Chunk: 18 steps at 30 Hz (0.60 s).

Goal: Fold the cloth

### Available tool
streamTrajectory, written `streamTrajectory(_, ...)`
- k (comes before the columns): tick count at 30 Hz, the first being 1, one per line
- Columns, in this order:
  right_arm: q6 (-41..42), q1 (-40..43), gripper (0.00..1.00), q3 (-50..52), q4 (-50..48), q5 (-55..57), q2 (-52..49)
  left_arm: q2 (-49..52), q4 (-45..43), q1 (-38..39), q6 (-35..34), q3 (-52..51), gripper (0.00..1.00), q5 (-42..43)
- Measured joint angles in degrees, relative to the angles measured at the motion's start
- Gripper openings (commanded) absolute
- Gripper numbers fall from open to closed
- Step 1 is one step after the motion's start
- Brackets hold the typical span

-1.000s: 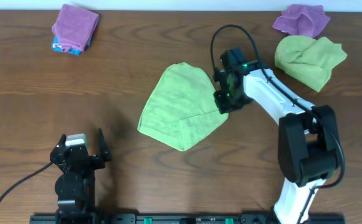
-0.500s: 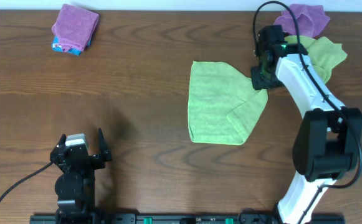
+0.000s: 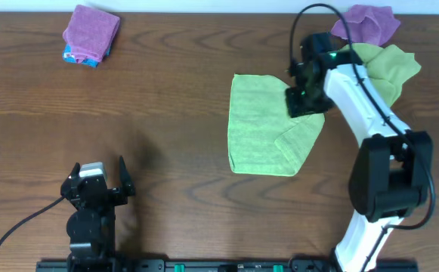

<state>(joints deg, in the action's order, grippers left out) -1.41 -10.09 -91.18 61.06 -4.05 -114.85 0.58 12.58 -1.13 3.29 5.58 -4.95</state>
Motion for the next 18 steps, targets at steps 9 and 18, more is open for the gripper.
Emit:
streamTrajectory(9,-2.49,-5.6,0.36,1.68,3.76,0.2,0.0,0.0,0.02,0.0,0.0,0.0,0.95,-0.02)
streamTrajectory(18,-2.6,-5.66,0.47,10.47,5.46,1.7,1.14,0.0,0.02,0.0,0.0,0.0,0.95,-0.02)
